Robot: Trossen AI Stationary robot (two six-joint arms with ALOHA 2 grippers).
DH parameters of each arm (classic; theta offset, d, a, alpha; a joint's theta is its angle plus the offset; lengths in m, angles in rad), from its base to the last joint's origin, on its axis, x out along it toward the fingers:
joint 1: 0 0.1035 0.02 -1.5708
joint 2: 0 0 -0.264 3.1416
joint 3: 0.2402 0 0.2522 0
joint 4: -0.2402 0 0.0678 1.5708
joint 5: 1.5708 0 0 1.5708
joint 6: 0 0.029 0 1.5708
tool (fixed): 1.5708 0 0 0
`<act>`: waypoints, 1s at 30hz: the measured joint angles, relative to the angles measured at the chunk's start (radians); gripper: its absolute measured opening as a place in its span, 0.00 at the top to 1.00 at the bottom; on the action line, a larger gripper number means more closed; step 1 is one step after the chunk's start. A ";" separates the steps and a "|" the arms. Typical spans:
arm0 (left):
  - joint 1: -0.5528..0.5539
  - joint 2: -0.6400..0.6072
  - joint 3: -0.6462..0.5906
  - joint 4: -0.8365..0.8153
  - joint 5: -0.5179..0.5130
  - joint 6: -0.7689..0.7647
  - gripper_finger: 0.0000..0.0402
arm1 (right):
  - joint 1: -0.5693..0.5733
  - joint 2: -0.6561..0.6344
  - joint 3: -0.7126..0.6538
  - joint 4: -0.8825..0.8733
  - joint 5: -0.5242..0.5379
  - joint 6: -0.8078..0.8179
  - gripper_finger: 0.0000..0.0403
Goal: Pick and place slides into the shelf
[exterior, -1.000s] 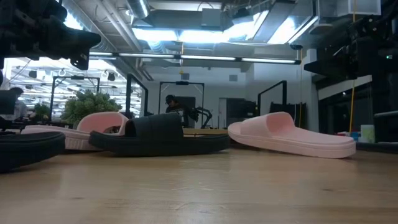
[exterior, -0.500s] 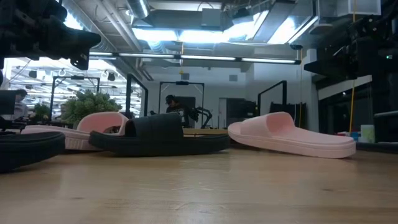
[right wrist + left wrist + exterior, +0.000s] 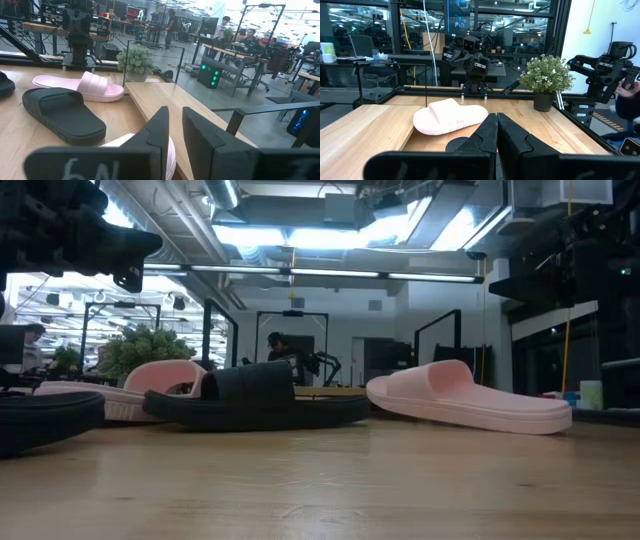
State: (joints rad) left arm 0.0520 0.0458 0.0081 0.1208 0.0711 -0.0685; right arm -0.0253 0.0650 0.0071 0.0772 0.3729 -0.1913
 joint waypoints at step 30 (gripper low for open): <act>0.000 0.000 0.000 0.000 -0.026 0.118 1.00 | 0.000 0.000 0.000 0.000 -0.001 0.108 0.86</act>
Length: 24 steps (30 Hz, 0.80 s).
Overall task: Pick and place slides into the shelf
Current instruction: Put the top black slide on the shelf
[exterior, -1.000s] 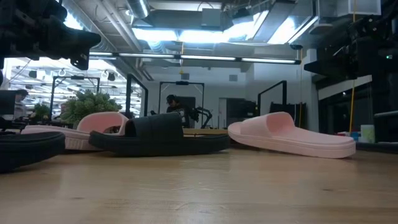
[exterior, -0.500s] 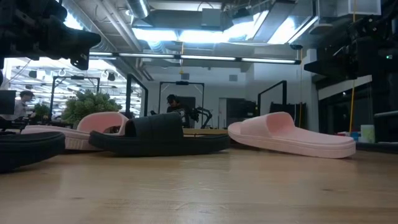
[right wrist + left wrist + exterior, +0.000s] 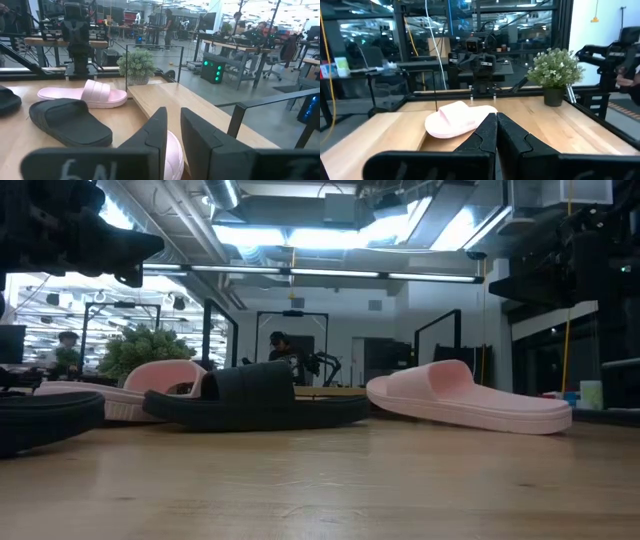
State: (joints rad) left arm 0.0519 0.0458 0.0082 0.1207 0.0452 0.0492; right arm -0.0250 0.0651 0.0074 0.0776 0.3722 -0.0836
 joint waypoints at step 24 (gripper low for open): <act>0.000 0.000 0.000 -0.038 -0.010 0.010 1.00 | 0.000 0.000 0.000 0.000 -0.131 0.050 0.86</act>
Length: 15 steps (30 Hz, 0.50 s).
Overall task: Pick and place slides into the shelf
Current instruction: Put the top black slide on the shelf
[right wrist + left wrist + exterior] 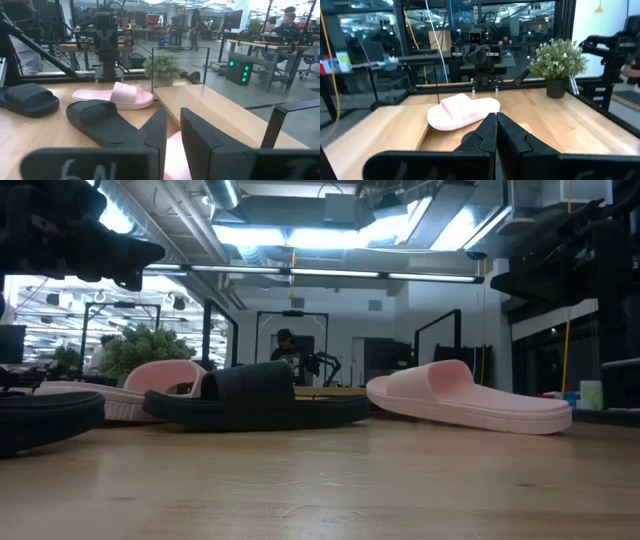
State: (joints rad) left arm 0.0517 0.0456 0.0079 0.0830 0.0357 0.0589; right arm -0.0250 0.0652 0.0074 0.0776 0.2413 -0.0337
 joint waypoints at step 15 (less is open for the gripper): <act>0.000 0.003 0.000 -0.068 -0.003 -0.058 1.00 | 0.000 0.000 0.000 -0.047 -0.179 0.033 0.86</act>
State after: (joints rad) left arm 0.0521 0.0486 0.0082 0.0152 0.0331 0.0013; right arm -0.0250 0.0654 0.0071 0.0307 0.0620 -0.0010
